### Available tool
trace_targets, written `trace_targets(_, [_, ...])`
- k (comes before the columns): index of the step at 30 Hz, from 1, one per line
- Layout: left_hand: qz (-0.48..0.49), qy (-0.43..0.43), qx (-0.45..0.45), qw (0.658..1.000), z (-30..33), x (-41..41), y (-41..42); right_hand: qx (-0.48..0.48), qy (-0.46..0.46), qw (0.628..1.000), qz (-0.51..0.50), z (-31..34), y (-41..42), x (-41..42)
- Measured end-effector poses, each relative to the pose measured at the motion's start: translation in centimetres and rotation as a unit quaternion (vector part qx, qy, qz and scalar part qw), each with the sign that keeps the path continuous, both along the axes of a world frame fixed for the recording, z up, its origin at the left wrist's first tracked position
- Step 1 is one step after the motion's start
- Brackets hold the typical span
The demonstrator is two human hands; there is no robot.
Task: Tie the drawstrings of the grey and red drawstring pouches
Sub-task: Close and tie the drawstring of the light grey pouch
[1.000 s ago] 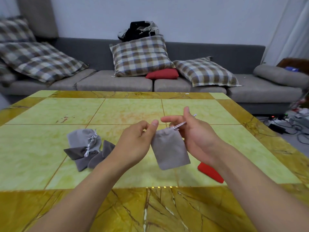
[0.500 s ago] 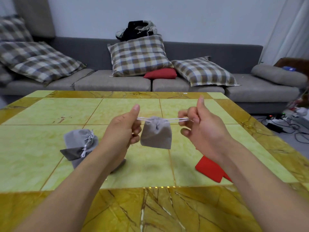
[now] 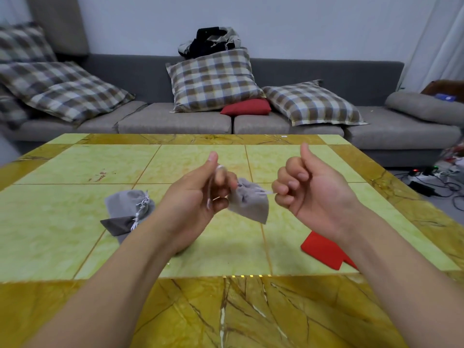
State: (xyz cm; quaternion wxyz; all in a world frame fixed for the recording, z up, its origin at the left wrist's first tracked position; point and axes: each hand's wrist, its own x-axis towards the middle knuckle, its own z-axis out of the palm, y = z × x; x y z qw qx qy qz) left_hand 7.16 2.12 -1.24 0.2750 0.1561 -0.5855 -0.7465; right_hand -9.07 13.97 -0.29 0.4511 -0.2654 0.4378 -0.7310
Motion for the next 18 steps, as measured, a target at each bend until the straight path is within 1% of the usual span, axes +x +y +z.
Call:
trace_targets(3, [0.009,-0.016,-0.097,0.995,-0.2,0.2,0.0,0.022,0.04,0.999,0.015,-0.3,-0.3,0.6])
trace_targets(6, [0.006,0.018,-0.129,0.991,-0.3,0.4,0.0,0.027,0.05,0.998,0.041,-0.2,-0.5,1.0])
trace_targets(8, [0.02,0.032,-0.11,0.993,-0.6,0.2,0.0,0.033,0.05,0.997,0.058,-0.4,-0.6,1.6])
trace_targets(11, [0.01,0.051,0.001,0.999,-0.6,-0.3,0.6,0.046,0.079,0.993,0.068,-0.8,-0.8,2.4])
trace_targets(13, [0.004,0.019,0.064,0.998,-0.6,-0.4,0.7,0.035,0.108,0.992,0.046,-0.7,-0.9,2.5])
trace_targets(15, [-0.011,-0.034,0.093,0.995,-0.8,-0.3,0.6,-0.004,0.112,0.994,0.013,-0.2,-0.7,1.9])
trace_targets(16, [-0.019,-0.056,0.094,0.994,-0.8,-0.2,0.6,-0.021,0.13,0.991,-0.006,0.0,-0.6,1.5])
trace_targets(17, [-0.03,-0.071,0.092,0.993,-0.8,-0.1,0.6,-0.026,0.175,0.984,-0.033,0.0,-0.4,1.0])
trace_targets(18, [-0.046,-0.077,0.083,0.992,-0.8,-0.1,0.8,-0.016,0.249,0.966,-0.068,0.0,-0.3,0.7])
